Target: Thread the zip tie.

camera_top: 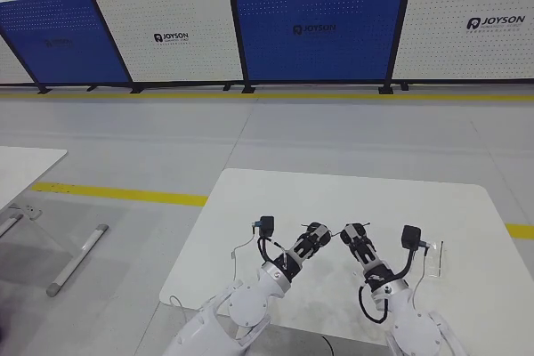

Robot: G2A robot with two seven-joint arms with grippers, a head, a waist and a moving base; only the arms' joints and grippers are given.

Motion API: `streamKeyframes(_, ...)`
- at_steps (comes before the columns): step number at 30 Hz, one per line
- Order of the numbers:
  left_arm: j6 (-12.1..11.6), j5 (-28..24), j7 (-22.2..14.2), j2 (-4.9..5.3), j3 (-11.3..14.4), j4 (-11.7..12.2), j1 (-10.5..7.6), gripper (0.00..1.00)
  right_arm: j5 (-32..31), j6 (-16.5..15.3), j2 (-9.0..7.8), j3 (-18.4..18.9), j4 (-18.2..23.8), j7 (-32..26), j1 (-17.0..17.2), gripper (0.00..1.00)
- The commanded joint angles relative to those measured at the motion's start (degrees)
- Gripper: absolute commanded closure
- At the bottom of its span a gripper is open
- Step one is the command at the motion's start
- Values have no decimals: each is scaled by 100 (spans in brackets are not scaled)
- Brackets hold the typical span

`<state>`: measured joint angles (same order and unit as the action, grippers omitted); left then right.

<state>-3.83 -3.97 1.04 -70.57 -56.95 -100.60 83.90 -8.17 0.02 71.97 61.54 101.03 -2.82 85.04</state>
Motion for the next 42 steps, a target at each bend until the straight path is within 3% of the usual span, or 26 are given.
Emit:
streamKeyframes(1, -72, -289, -121, -11, -23, 31, -12, 100, 46, -46, 7, 17, 1, 4, 17, 100)
streamKeyframes(3, -60, -836, -450, -18, -73, 58, -28, 100, 97, -99, 14, 39, -3, 0, 32, 100)
streamKeyframes(6, -40, -1072, -582, -14, -148, 61, -12, 100, 126, -159, 18, 83, 7, -29, 35, 100)
streamKeyframes(17, -93, -1499, -464, -63, -174, 66, -1, 100, 130, -235, 32, 186, 55, -162, 95, 100)
streamKeyframes(24, -130, -1437, -376, -91, -107, 116, -12, 100, 84, -290, 51, 221, 96, -72, 147, 100)
streamKeyframes(35, -181, -2323, -733, -121, -202, 99, 38, 100, 63, -344, 76, 243, 95, -113, 195, 100)
streamKeyframes(39, -177, -2305, -705, -118, -264, 125, 39, 100, 124, -388, 86, 253, 89, -154, 205, 100)
streamKeyframes(42, -223, -1689, -487, -111, -223, 163, 23, 100, 150, -429, 92, 279, 102, -151, 217, 100)
